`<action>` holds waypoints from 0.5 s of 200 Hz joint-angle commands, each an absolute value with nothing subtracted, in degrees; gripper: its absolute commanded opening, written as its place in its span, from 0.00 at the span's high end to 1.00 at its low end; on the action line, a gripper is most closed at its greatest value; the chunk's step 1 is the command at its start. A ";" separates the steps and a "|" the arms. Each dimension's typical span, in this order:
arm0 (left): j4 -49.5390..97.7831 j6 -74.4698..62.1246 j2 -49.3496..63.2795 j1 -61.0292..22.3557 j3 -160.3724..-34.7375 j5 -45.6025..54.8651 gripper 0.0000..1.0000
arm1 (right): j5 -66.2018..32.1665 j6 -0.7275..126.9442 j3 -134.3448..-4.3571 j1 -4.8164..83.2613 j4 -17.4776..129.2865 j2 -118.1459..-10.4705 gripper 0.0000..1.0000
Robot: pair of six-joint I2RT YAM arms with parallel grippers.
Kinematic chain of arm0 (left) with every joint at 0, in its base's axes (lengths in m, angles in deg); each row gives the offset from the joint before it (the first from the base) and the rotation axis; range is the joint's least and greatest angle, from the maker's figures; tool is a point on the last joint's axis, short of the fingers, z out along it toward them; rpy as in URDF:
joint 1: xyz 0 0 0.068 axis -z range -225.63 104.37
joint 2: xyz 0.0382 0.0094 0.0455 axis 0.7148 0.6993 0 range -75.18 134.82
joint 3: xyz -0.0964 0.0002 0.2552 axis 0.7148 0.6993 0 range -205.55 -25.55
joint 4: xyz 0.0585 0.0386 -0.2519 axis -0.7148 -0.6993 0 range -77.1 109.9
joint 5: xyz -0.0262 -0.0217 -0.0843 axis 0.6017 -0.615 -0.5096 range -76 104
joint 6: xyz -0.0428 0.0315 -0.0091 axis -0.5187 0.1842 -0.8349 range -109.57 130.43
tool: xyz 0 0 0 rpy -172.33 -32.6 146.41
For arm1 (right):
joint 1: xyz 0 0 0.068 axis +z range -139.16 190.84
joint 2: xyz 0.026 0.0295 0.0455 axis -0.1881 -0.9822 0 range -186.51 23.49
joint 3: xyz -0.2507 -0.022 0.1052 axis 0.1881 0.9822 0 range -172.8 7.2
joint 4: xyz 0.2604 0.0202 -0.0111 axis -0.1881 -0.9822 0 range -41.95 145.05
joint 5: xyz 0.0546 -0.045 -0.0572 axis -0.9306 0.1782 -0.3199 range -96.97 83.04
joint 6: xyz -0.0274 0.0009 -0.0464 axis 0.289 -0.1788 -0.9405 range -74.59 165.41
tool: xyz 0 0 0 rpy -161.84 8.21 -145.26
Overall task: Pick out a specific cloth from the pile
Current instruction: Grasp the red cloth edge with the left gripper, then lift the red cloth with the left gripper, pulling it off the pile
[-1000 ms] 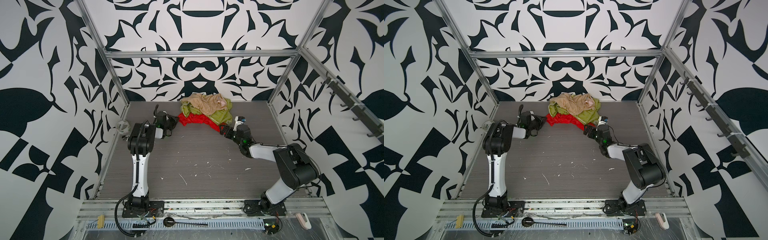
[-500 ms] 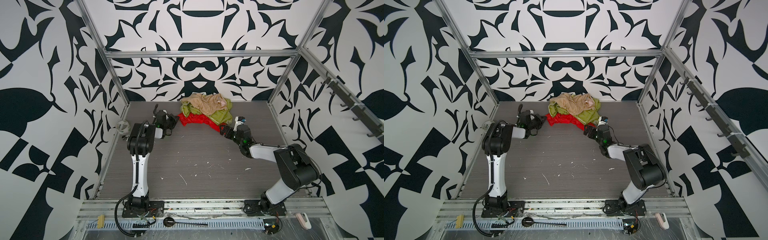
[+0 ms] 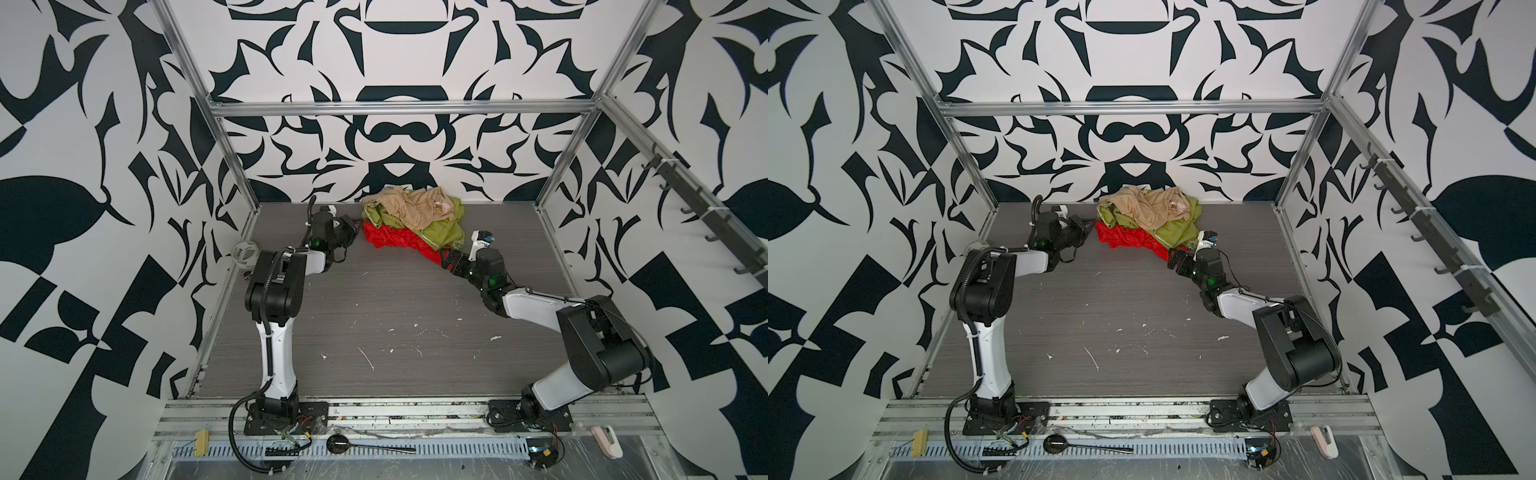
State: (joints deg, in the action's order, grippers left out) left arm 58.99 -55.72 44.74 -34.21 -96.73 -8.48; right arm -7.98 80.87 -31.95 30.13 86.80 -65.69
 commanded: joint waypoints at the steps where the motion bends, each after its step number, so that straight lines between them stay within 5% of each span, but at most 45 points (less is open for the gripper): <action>1: 58.30 -54.92 40.58 -33.61 -99.02 -9.37 1.00 | -7.32 79.39 -34.30 30.52 86.54 -63.53 0.00; 100: 54.49 -54.09 36.73 -31.58 -105.77 -8.81 1.00 | -6.98 76.80 -35.51 30.53 82.92 -60.35 0.00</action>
State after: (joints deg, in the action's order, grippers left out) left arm 53.84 -54.95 40.52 -32.20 -102.61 -8.54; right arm -7.87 78.53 -33.24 30.19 83.33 -62.50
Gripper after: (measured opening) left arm 0.054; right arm 0.994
